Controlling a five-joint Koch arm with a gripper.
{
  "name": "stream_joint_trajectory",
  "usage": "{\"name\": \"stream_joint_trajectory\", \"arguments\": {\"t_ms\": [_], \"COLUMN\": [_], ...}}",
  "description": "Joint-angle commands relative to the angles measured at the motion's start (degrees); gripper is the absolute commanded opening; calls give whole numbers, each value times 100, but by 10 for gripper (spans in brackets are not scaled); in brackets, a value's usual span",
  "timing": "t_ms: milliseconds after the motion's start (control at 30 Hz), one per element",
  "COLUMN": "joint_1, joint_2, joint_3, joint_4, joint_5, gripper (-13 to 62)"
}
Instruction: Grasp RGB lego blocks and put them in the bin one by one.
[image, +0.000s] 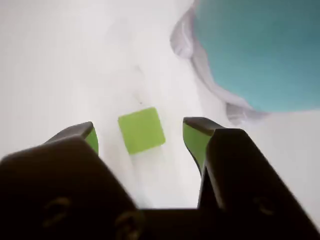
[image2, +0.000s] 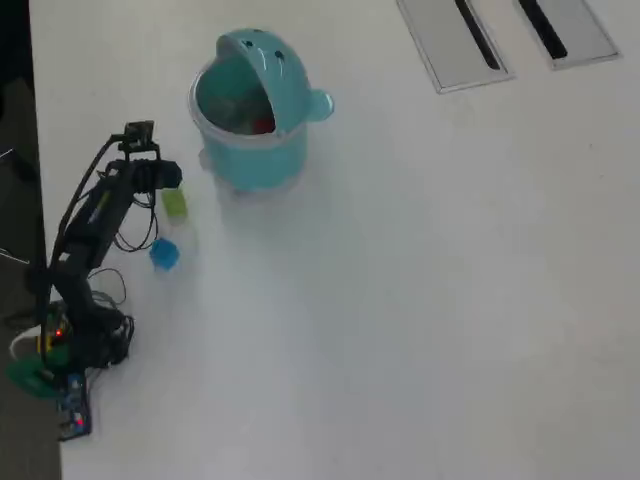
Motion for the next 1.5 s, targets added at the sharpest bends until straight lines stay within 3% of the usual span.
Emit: {"name": "stream_joint_trajectory", "arguments": {"t_ms": [0, 233, 1300, 1467], "joint_1": [114, 237, 132, 123], "joint_2": [343, 343, -457, -510], "joint_3": [-9, 791, 1723, 1767], "joint_4": [-439, -1239, -2874, -2953], "joint_5": [-79, -88, -79, -62], "gripper": [308, 308, 308, 263]}}
